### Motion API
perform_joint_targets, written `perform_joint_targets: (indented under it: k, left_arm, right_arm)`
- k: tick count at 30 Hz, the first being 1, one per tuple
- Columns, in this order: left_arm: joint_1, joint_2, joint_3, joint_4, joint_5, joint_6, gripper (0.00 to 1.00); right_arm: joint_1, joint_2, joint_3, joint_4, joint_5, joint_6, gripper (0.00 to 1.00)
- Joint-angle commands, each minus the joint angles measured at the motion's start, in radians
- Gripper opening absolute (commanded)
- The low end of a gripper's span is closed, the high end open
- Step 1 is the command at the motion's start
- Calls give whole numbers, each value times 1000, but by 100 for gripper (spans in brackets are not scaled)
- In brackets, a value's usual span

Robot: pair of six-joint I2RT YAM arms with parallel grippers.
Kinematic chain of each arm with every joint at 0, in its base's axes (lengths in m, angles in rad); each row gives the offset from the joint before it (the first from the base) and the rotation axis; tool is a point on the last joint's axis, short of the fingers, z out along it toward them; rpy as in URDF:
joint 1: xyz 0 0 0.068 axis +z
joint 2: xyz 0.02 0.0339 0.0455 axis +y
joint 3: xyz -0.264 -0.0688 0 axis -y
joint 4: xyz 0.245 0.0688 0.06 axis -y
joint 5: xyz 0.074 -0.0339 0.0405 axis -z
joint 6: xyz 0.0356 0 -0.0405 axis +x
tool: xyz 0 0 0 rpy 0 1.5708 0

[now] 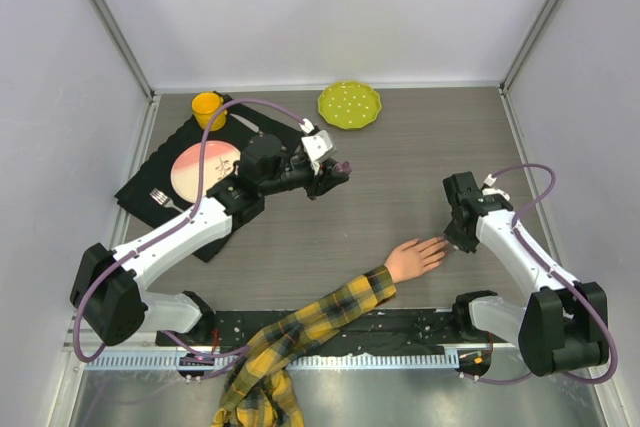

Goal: Paint the nails

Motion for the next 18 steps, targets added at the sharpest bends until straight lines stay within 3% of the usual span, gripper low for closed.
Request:
perform_joint_targets:
  k: [1,18]
  left_arm:
    - [-4,-37,2,27,8,5,0]
    - [-3,-34,2,25,7,8,0]
  right_arm:
    - [2,8,19,32,-28,-12,1]
    - [2,42,8,75,-44,-33,1]
